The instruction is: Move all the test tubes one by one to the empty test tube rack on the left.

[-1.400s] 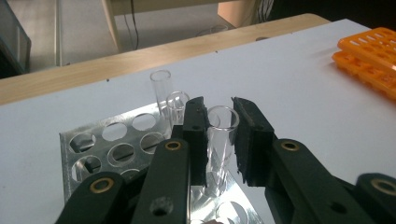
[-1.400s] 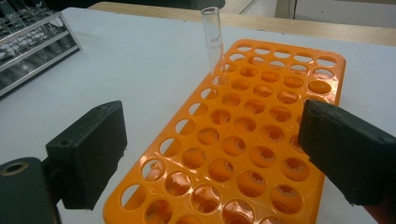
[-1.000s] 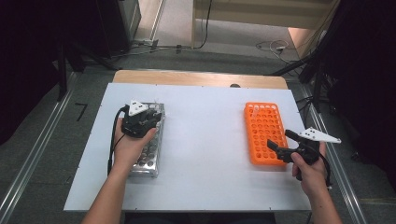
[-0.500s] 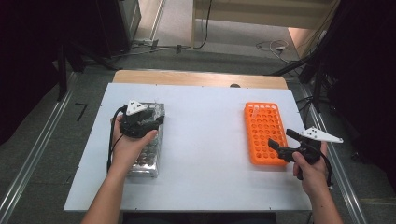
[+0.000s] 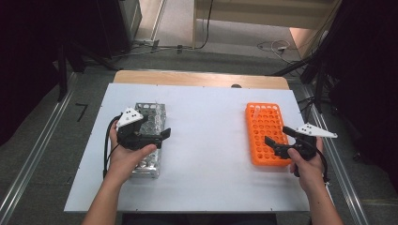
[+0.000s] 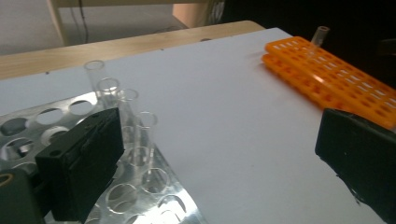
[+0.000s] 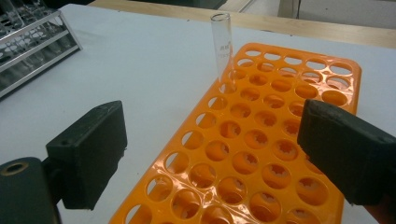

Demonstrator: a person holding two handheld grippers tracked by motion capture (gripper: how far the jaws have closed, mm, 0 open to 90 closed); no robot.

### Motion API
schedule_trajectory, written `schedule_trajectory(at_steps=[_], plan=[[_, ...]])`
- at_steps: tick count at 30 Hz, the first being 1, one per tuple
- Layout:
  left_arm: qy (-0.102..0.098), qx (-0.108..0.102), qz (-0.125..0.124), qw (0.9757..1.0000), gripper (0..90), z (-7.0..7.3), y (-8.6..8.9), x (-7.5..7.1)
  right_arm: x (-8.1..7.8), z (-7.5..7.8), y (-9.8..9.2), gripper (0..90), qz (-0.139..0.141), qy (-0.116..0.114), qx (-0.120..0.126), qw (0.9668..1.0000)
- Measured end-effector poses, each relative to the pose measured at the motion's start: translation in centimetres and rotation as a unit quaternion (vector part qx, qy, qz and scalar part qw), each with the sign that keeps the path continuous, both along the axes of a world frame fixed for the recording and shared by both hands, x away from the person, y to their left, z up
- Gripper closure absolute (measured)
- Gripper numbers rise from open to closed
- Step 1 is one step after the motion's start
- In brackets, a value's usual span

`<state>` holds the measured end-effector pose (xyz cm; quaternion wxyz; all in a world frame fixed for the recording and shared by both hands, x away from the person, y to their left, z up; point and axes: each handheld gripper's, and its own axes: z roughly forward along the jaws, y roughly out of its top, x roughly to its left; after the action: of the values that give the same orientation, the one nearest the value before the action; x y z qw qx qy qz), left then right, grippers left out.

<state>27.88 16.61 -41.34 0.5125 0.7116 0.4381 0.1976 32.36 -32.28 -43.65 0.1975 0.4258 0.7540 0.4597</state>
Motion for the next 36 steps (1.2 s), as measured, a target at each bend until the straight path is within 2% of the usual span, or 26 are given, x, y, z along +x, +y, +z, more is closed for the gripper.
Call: schedule_trajectory(at_steps=[2,6,8,12,22,28,32,36], plan=[[-0.005,-0.007,-0.010,0.9999,0.0,0.0,0.0,-0.4,0.4,-0.1,0.3,6.7,-0.001,0.005,-0.001,1.0000],[-0.007,-0.011,-0.004,0.9999,0.0,0.1,0.1,-0.9,1.2,-0.4,1.1,6.7,0.001,0.012,-0.006,0.9999],[-0.007,-0.016,-0.012,0.9998,0.0,0.1,0.2,-1.0,1.6,-0.5,1.5,6.7,0.003,0.014,-0.009,0.9999],[-0.006,-0.010,-0.015,0.9998,0.0,0.0,-0.1,-1.1,2.7,-1.0,2.2,7.2,0.003,0.022,-0.019,0.9996],[-0.006,-0.010,-0.012,0.9999,0.0,0.0,-0.3,-1.1,5.6,-1.1,4.1,18.1,-0.021,0.043,-0.043,0.9979],[-0.006,-0.009,-0.010,0.9999,0.0,0.1,-0.2,-1.2,7.0,-1.2,5.0,34.7,-0.055,0.037,-0.049,0.9966],[-0.007,-0.010,-0.009,0.9999,0.0,0.1,0.0,-1.2,7.7,-1.3,5.4,45.8,-0.064,0.044,-0.052,0.9956],[-0.007,-0.011,-0.009,0.9999,0.0,0.2,0.0,-1.2,8.3,-1.6,5.9,55.5,-0.076,0.054,-0.073,0.9929]])
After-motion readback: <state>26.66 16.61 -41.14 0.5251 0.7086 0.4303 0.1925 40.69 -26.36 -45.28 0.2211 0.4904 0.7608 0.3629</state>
